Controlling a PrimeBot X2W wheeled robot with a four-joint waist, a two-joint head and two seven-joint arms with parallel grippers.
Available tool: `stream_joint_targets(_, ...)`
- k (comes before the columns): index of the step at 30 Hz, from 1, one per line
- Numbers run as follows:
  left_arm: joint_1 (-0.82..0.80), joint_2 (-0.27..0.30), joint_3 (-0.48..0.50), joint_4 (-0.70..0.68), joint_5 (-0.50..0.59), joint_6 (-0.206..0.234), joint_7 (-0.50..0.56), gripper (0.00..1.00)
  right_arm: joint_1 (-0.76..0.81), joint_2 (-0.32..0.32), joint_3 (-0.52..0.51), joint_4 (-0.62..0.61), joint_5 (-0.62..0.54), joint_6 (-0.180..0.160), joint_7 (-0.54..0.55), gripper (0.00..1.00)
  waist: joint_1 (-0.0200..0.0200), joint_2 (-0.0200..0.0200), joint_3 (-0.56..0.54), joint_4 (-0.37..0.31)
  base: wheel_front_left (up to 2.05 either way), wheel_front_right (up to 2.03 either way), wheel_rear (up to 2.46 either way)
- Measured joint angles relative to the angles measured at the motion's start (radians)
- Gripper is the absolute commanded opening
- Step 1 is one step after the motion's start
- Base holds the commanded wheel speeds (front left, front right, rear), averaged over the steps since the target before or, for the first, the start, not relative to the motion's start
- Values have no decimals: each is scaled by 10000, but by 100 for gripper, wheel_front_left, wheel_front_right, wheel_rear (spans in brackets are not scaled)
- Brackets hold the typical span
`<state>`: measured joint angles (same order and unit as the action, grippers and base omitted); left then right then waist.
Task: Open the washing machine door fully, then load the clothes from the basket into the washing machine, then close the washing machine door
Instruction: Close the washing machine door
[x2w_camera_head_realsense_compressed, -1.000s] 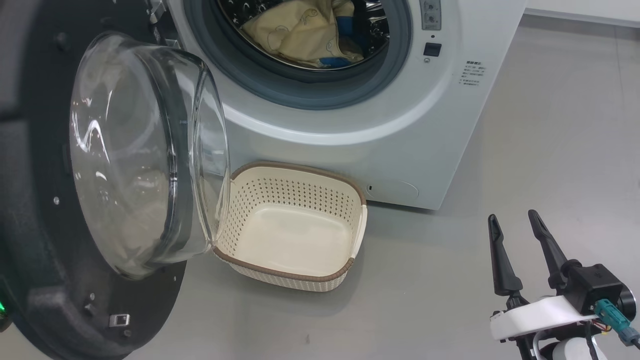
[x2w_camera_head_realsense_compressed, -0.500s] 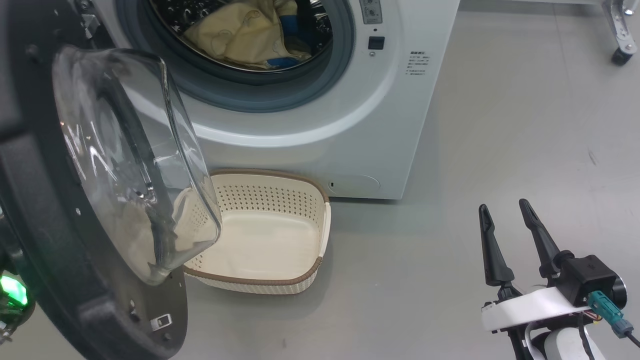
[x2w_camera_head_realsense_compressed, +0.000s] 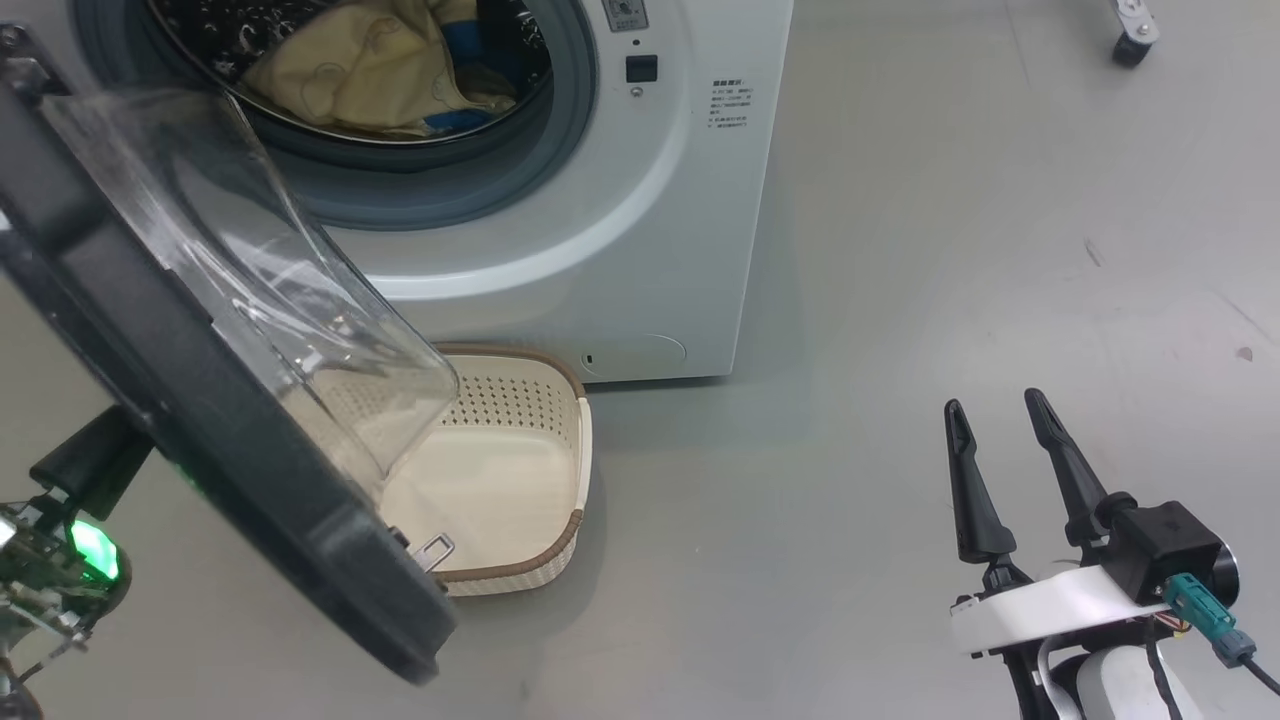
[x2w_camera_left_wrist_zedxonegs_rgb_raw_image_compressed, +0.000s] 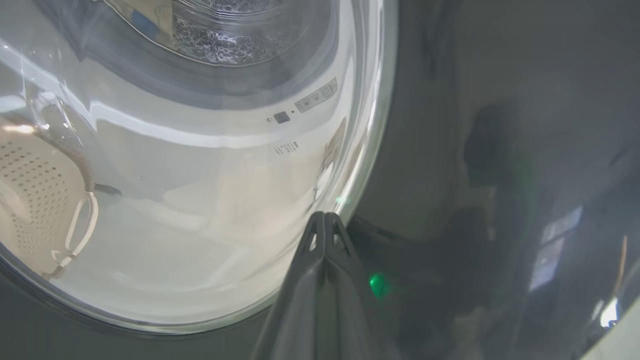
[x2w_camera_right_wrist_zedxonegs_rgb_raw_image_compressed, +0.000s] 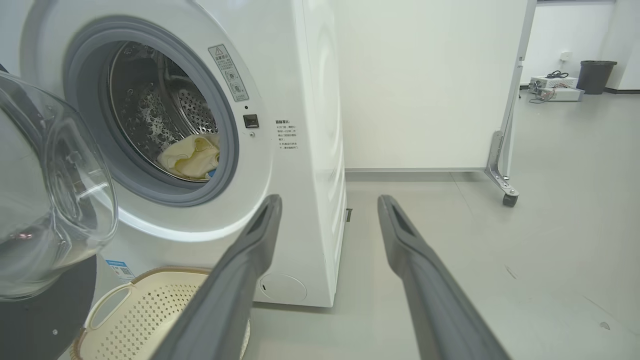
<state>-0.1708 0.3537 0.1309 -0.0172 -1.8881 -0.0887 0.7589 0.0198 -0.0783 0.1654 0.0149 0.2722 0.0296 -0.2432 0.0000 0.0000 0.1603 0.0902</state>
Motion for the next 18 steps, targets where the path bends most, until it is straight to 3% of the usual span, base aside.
stream_joint_targets(18, -1536, -541, -102, 600, 706, 282, -1137, 0, -374, 121, 198, 17, 0, 48, -15, 100, 0, 0, 626, -1301, 0, 0, 0)
